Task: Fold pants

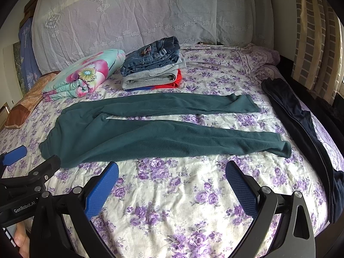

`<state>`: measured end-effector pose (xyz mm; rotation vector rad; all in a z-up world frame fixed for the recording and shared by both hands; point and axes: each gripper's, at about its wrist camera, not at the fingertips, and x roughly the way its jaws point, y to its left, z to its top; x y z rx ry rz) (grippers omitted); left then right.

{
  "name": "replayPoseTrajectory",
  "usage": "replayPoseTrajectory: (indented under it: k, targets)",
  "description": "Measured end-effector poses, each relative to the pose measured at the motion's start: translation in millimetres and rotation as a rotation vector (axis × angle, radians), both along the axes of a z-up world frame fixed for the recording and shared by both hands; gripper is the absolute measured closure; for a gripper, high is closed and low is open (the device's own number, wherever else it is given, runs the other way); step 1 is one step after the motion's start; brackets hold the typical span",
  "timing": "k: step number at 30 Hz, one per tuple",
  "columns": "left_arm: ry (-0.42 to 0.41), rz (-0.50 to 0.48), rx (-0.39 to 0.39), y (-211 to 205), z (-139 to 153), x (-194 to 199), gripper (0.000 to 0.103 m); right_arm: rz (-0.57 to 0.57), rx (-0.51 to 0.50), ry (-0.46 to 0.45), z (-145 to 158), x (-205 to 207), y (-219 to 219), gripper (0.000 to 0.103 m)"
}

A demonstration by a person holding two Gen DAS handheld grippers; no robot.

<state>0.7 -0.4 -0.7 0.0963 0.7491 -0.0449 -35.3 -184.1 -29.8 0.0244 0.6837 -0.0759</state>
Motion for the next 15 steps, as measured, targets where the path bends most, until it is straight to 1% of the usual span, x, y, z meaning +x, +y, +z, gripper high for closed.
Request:
replayPoseTrajectory:
  k: [15]
  targets:
    - [0.002, 0.000, -0.001, 0.1, -0.1, 0.3, 0.005, 0.004, 0.003, 0.005, -1.0, 2.6, 3.7, 0.003]
